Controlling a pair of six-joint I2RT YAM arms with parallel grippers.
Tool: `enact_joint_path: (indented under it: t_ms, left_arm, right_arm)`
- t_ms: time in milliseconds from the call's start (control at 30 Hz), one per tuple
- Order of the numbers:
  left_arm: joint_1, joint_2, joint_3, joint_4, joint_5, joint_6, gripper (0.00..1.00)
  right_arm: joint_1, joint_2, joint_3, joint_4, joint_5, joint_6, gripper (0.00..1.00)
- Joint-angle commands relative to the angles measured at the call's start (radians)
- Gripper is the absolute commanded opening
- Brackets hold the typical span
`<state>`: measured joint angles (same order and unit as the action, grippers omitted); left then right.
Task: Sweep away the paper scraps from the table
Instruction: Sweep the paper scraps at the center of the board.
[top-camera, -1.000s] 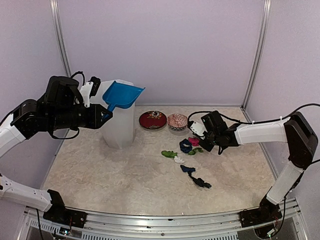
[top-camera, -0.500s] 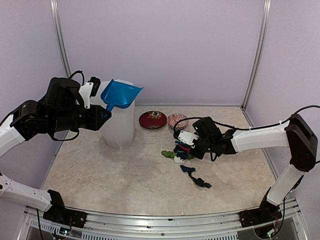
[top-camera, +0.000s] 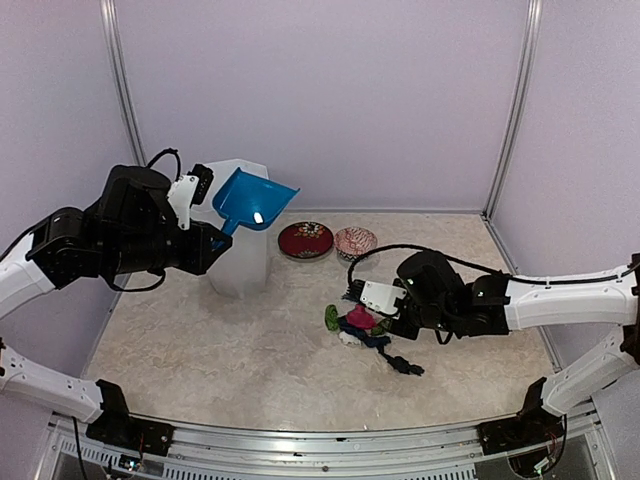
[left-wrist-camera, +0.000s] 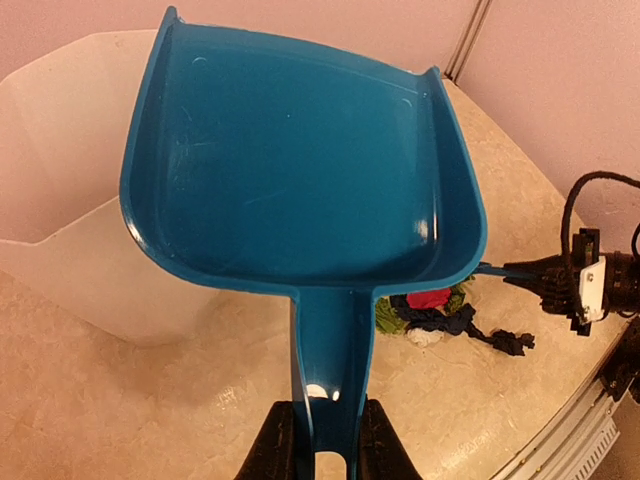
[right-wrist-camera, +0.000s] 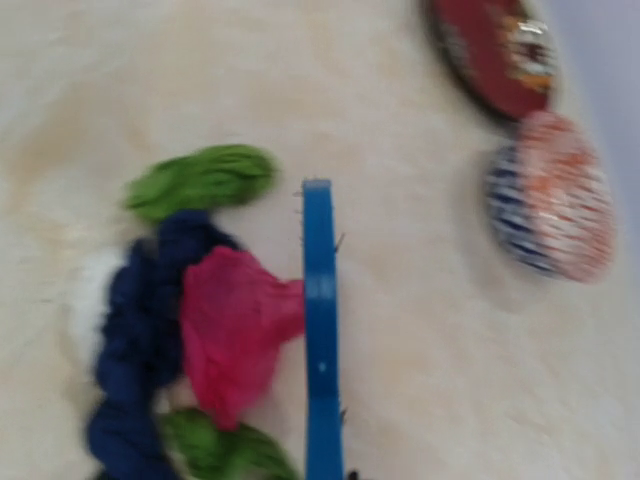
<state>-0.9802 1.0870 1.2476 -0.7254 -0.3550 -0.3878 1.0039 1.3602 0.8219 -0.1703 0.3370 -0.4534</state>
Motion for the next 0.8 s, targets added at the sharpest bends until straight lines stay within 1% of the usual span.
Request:
enact_joint_path:
  t_ms: [0,167,300,333,367,500,633,767]
  left_arm:
    - [-0.046,0.010,-0.024,0.025,-0.032,0.015,0.00]
    - [-0.096,0.014,-0.040,0.009,-0.043,0.015,0.00]
    - [-0.155,0.026,-0.045,-0.003,-0.049,0.015,0.00]
    - [-0.176,0.030,-0.048,-0.002,-0.050,0.041,0.00]
    - [-0.195,0.036,-0.048,-0.004,-0.054,0.049,0.00]
    - [-0.252,0.067,-0.056,-0.015,-0.068,0.063,0.00]
    - [-0.271,0.082,-0.082,-0.005,-0.050,0.074,0.00]
    - [-0.272,0.077,-0.113,0.004,-0.039,0.062,0.00]
  right_arm:
    - [0.001,-0.083,0.046,-0.062,0.176,0.073,0.00]
    - [0.002,-0.148,0.108,-0.196,0.247,0.226,0.00]
    - [0.002,-0.191,0.163,-0.377,0.302,0.504,0.00]
    - [0.002,-0.199,0.176,-0.433,0.306,0.592,0.00]
    - [0.000,-0.206,0.187,-0.504,0.289,0.668,0.00]
    - [0.000,-0.215,0.204,-0.687,0.202,0.976,0.00]
    - [0.001,-0.228,0.167,-0.797,0.151,1.173,0.00]
    - [0.000,-0.252,0.128,-0.887,0.115,1.310,0.00]
